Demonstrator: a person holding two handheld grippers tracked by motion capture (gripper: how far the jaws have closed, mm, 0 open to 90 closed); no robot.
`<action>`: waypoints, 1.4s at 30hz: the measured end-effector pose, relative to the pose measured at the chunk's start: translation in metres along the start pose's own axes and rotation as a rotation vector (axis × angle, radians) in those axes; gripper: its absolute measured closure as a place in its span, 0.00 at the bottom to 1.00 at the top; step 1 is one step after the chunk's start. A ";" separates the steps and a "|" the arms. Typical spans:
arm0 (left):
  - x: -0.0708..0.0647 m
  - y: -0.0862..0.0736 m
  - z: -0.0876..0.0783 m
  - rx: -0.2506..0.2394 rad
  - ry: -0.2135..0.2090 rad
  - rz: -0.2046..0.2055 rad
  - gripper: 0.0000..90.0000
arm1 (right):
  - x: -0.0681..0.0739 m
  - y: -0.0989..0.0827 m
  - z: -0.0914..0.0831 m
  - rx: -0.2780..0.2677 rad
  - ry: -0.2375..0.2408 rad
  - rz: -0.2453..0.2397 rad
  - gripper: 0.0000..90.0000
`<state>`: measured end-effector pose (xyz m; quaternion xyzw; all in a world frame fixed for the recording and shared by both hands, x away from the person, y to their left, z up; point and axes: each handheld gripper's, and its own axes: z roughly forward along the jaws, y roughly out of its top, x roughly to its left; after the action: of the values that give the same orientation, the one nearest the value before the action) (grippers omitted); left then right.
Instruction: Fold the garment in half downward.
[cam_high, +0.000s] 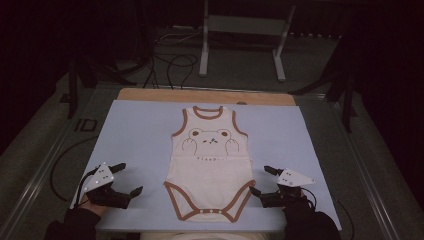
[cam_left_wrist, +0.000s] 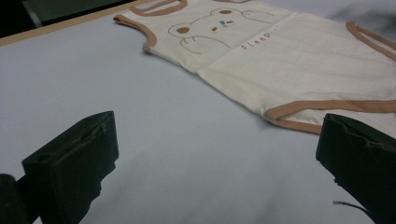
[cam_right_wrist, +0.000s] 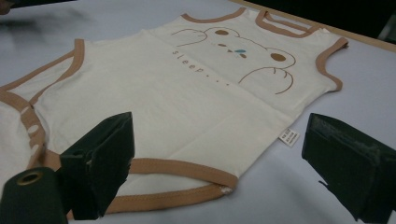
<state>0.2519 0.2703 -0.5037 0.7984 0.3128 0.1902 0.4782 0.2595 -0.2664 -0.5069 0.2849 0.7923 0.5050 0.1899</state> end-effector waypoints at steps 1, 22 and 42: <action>0.000 0.000 0.000 0.000 0.000 0.000 0.00 | 0.000 0.000 0.000 0.000 0.000 0.000 0.11; -0.010 0.013 0.007 0.022 -0.072 0.032 0.00 | 0.003 0.011 -0.003 0.022 -0.035 0.024 0.11; 0.000 0.070 0.007 0.026 -0.077 0.069 0.00 | -0.008 0.079 -0.012 -0.045 -0.092 -0.009 0.11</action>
<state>0.2785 0.2414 -0.4452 0.8214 0.2690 0.1717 0.4727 0.2792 -0.2542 -0.4303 0.3001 0.7725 0.5079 0.2348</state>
